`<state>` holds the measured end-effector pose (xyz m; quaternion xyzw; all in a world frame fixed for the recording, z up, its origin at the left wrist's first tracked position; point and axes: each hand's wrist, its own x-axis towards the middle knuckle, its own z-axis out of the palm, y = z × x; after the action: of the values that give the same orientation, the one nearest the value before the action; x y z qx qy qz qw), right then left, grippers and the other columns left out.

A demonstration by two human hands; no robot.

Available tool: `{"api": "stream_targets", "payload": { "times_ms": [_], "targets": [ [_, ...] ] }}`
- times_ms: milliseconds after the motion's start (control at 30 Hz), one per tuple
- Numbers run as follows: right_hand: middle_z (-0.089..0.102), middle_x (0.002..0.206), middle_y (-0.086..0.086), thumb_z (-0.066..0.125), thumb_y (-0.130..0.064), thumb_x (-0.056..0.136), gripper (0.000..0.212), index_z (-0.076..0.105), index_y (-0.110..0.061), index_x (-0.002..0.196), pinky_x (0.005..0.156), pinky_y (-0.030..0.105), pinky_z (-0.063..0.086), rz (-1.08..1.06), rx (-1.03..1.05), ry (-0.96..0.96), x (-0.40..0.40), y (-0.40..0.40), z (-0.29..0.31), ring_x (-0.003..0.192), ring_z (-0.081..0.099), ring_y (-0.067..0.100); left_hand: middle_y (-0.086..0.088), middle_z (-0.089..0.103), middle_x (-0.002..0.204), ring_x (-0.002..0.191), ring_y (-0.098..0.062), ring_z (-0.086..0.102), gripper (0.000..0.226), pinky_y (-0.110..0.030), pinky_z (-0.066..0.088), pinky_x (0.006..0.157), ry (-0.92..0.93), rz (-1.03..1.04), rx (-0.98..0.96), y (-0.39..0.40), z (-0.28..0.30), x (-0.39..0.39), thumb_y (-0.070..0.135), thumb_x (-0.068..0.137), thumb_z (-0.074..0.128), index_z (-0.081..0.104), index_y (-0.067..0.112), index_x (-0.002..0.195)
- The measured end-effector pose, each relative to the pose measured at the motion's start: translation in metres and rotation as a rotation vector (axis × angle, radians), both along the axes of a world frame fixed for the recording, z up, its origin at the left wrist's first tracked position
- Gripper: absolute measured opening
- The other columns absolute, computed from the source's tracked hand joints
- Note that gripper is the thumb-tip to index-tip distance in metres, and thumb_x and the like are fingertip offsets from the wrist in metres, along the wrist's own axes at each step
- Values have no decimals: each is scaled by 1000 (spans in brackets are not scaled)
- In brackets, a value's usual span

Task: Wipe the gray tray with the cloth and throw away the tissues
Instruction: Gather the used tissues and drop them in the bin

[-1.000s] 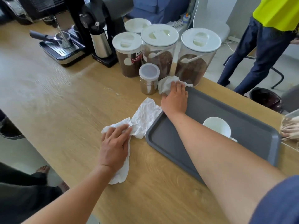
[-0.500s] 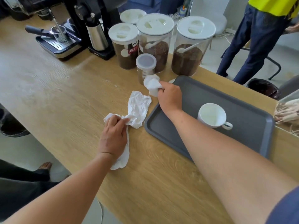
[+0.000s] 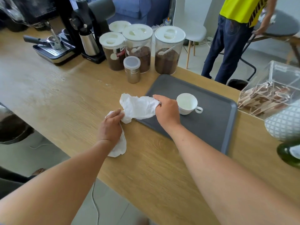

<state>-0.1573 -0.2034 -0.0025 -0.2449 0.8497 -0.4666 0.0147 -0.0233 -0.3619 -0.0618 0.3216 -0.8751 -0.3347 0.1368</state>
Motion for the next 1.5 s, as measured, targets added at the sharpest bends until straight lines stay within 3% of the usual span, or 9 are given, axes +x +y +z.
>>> {"api": "stream_targets", "payload": {
  "times_ms": [167, 267, 467, 633, 767, 867, 1033, 1233, 1500],
  "targets": [
    [67, 96, 27, 43, 5, 80, 31, 69, 3, 95, 80, 54, 51, -60, 45, -76, 25, 53, 19, 98, 57, 44, 18, 56, 129, 119, -12, 52, 34, -22, 38, 95, 47, 29, 16, 34, 27, 13, 15, 97, 44, 66, 29, 119],
    [73, 100, 16, 44, 4, 81, 39, 76, -8, 101, 80, 40, 54, -144, 98, -124, 38, 94, 26, 99, 63, 35, -8, 61, 128, 117, -26, 56, 33, -8, 30, 92, 74, -113, -54, 61, 37, 25, -5, 93, 46, 69, 6, 115],
    [71, 117, 8, 44, 5, 81, 44, 73, -7, 112, 95, 21, 45, -366, 168, -165, 68, 190, 49, 114, 62, 24, -10, 65, 123, 112, -29, 61, 34, -28, 43, 95, 161, -400, -170, 124, 68, 19, -9, 88, 50, 71, 5, 110],
    [71, 95, 23, 45, 2, 74, 32, 73, 0, 91, 57, 26, 37, -534, 163, -201, 109, 276, 70, 70, 56, 16, -3, 64, 125, 115, -24, 59, 34, -28, 42, 99, 217, -631, -145, 206, 92, -2, -1, 92, 48, 71, 12, 112],
    [72, 115, 3, 51, 2, 83, 39, 75, -14, 110, 76, 12, 41, -731, 108, -292, 167, 349, 75, 105, 64, 16, -4, 66, 122, 110, -26, 62, 35, -33, 47, 94, 266, -926, -144, 294, 108, 1, -3, 91, 47, 72, 11, 110],
    [72, 114, -2, 55, -1, 85, 38, 73, -18, 113, 60, 0, 38, -817, 64, -362, 214, 398, 70, 89, 60, 6, -5, 68, 118, 104, -28, 64, 34, -35, 49, 91, 278, -1078, -139, 354, 114, 11, -5, 89, 48, 73, 9, 108],
    [75, 93, 8, 60, 1, 85, 23, 75, -4, 102, 62, 22, 59, -868, -59, -662, 285, 467, 64, 69, 72, 15, -10, 71, 106, 99, -28, 65, 33, -22, 44, 88, 248, -1292, -142, 437, 117, 32, -11, 83, 52, 74, 5, 101],
    [64, 113, 33, 57, 1, 95, 27, 53, 11, 120, 54, 33, 60, -950, -213, -1143, 385, 555, 61, 70, 71, 32, -4, 71, 110, 99, -22, 65, 33, -19, 43, 87, 170, -1524, -149, 525, 111, 100, -2, 87, 52, 74, 14, 105],
    [63, 114, 33, 64, 4, 90, 29, 55, 18, 114, 79, 39, 59, -1229, -520, -1031, 523, 647, 29, 92, 70, 41, 0, 70, 113, 101, -12, 60, 34, -13, 36, 84, -20, -1567, 11, 641, 69, 199, 0, 88, 50, 74, 14, 107]
  ]
}}
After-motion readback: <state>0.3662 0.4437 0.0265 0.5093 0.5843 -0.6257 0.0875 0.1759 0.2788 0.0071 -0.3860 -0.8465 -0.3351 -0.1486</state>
